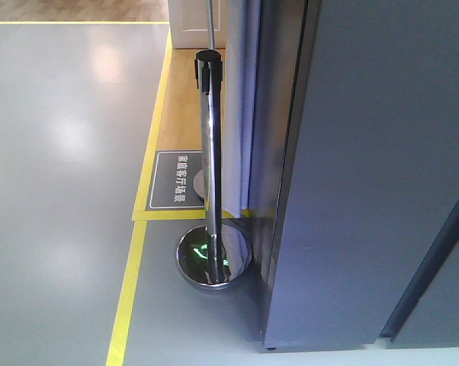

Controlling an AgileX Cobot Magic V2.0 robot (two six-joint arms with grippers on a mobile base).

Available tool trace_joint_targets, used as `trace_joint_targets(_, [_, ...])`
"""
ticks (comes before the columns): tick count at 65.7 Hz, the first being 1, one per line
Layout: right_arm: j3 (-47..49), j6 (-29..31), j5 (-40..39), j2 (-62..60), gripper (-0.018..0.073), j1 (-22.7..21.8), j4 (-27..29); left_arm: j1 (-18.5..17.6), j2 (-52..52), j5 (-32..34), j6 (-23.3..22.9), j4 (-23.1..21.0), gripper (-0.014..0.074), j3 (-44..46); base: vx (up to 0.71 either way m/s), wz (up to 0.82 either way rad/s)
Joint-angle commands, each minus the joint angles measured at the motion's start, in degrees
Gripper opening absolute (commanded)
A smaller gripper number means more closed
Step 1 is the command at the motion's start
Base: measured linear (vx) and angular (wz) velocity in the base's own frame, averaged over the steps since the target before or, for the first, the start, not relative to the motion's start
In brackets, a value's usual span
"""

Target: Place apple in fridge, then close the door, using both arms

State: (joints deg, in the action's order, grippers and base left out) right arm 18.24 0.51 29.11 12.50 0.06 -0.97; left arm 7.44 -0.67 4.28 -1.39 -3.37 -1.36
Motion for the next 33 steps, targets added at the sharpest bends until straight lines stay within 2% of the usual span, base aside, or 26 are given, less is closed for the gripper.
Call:
trace_joint_targets(1, [-6.2,-0.1,-17.8,-4.0,-0.0002,-2.1,1.0,-0.1,-0.9,4.2,-0.6,0.0,-0.0006,-1.7,0.00,0.00])
trace_joint_targets(8, [-13.5,-0.1,-26.5,-8.5,-0.0002,-2.3,1.0,-0.1,-0.9,4.2,-0.6,0.0,-0.0006,-1.7,0.00,0.00])
trace_joint_targets(17, [-20.0,-0.1,-33.6,-12.2,-0.0002,-1.5,1.0,-0.1,-0.9,4.2,-0.6,0.0,-0.0006,-1.7,0.00,0.00])
trace_joint_targets(26, [-19.8,0.8,-31.1,-13.8,-0.0002,2.1,1.0,-0.1,-0.9,4.2,-0.6,0.0,-0.0006,-1.7,0.00,0.00])
trace_joint_targets(33, [-19.8,0.7,-31.0,-13.8,-0.0002,2.4,1.0,-0.1,-0.9,4.2,-0.6,0.0,-0.0006,-1.7,0.00,0.00])
